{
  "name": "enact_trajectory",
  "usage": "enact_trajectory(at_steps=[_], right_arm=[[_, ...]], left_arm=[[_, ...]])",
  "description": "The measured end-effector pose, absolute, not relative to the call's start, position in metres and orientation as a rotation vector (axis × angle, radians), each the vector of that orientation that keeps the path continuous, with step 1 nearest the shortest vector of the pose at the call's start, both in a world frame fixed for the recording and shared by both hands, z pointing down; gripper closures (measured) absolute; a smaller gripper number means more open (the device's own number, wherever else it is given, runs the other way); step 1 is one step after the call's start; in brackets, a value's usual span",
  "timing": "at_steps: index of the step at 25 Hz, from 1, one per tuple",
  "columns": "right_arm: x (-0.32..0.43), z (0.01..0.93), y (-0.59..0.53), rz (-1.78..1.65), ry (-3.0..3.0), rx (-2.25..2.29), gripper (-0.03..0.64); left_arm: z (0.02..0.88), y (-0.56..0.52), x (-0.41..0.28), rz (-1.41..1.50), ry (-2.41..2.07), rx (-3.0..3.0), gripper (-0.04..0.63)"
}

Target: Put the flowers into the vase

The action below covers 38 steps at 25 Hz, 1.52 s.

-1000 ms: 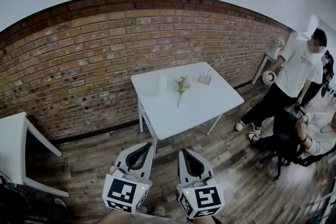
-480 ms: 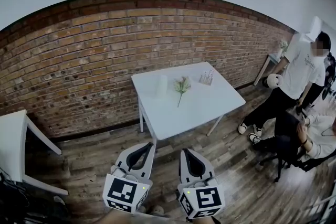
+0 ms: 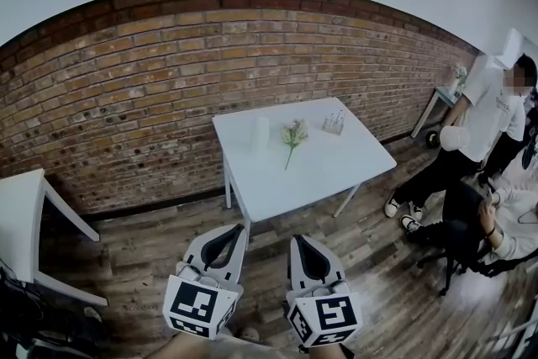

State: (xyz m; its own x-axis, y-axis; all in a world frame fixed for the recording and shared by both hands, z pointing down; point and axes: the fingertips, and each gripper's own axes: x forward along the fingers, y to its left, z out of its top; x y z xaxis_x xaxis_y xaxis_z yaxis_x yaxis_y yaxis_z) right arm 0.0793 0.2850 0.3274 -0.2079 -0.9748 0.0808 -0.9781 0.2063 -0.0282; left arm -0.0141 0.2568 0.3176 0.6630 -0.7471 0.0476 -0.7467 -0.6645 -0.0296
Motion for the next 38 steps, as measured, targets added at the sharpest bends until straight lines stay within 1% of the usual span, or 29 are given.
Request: enact_trajectory(at_steps=[13,24,32,38], right_arm=[[0.093,0.329,0.285,0.113,-2.422,1.929,0.611],[0.104,0.332,0.264,0.119,-2.418,1.954,0.611],[0.109,0.332,0.224,0.087,-2.396,1.980,0.611],[0.108,0.333,0.170,0.090,-2.375,1.983,0.611]], left_arm=[[0.320,0.258,-0.005,-0.094,1.316,-2.844,0.588],[0.324,0.236,-0.001,-0.106,1.318,-2.831,0.588],[0.324,0.190,0.003,-0.069,1.294,-2.841,0.588],[0.322,0.132,0.002,-0.053,1.291,-2.853,0.588]])
